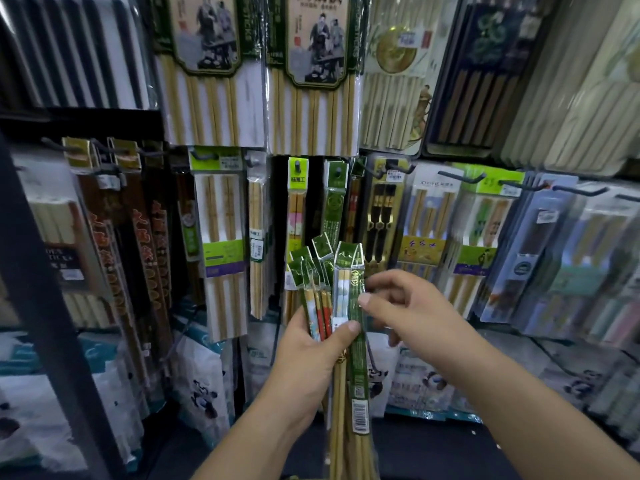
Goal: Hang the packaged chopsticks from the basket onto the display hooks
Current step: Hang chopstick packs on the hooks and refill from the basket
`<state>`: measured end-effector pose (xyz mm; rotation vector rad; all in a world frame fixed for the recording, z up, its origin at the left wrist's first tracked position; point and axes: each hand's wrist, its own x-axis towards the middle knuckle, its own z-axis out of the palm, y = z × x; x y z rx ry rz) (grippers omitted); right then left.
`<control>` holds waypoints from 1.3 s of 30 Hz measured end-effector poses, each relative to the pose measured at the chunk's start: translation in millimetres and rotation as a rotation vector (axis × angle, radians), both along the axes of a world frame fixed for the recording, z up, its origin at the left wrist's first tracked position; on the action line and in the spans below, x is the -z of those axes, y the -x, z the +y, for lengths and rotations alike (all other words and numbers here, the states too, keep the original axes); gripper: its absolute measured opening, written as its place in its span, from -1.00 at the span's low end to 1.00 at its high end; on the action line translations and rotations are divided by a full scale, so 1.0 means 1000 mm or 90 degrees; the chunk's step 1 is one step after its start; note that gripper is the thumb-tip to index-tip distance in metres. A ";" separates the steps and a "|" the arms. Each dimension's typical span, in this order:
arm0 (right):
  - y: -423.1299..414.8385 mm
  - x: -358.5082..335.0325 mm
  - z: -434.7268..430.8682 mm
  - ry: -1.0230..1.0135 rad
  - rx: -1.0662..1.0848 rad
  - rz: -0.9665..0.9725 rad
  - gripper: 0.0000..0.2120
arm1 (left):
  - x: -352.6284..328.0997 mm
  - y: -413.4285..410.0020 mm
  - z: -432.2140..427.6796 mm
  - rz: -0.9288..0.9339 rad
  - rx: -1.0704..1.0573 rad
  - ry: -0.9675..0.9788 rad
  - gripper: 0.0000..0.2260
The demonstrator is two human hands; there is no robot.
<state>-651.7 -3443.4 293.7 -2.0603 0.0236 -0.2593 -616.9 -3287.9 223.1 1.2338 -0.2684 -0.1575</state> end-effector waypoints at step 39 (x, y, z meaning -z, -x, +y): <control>-0.063 -0.079 0.006 -0.110 0.177 -0.298 -0.59 | -0.018 0.006 0.012 -0.039 -0.042 -0.114 -0.84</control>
